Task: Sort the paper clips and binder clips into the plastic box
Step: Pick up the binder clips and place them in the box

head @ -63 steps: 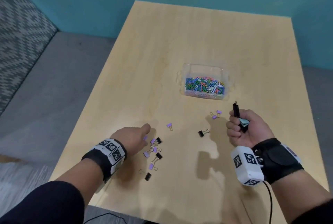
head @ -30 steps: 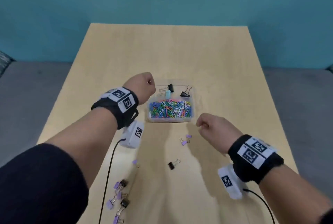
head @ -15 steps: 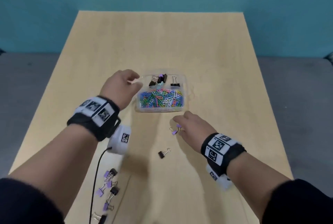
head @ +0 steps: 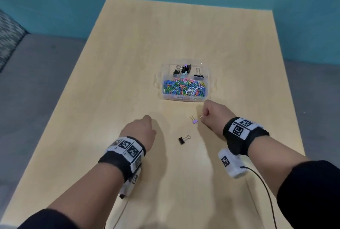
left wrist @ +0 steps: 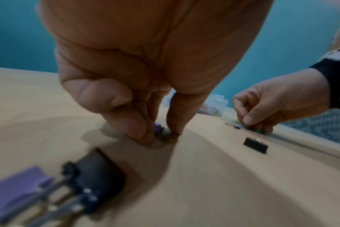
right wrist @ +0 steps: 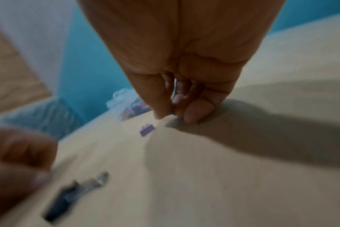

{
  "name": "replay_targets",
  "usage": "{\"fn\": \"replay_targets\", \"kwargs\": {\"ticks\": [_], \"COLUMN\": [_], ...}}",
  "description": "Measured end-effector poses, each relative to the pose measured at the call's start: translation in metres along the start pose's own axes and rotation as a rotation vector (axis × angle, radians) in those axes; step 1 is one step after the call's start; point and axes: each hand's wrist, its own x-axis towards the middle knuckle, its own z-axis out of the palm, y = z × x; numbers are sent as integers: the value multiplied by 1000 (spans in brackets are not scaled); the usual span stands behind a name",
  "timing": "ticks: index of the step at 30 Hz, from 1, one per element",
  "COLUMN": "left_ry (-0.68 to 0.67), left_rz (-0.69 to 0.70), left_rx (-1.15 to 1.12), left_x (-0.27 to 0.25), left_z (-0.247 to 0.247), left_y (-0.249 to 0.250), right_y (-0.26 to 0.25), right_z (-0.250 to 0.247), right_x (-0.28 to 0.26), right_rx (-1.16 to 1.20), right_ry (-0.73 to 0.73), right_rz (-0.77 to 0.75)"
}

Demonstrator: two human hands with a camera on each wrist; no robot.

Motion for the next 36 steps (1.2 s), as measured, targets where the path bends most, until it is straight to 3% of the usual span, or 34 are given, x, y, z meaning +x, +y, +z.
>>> {"fn": "replay_targets", "kwargs": {"ticks": [4,7,8,11,13,16,18,20,23,27,30,32,34,36], "left_ry": [-33,-74,-94,-238,-309,-350,-301,-193,-41,-46,-41,-27,-31,-39], "left_rz": [21,39,22,-130,-191,-232,-282,-308,-253,-47,82,117,125,130], "left_rx": [-2,-90,-254,-1076,-1454,-1830,-1905,-1801,-1273,-361,-139,-93,-74,-64], "left_x": [2,5,6,0,-8,-17,-22,-26,-33,-45,-47,-44,-41,-38], "left_z": [-4,-9,-10,-12,-10,-6,-1,5,11,11,17,21,21,21], "left_y": [6,0,-5,-21,-38,-65,-80,-90,-96,-79,-64,-59,-56,-55], "right_y": [7,1,-2,-11,-18,-30,-36,-41,-43,-43,-36,-28,-22,-17], "right_z": [8,11,11,12,12,16,19,21,23,20,17,17,17,17], "right_x": [-14,-23,-24,-23,-20,-18,-16,-12,-7,-9,-12,-14,-21,-34], "right_rx": [855,966,929,768,595,77,-138,-175,-213,-364,-356,-57,581,1171], "right_ry": [36,67,79,96,88,7,-40,-41,-53,-95,-79,12,105,83], "right_rz": [237,329,338,327,259,108,52,48,52,13,19,97,243,391]}}
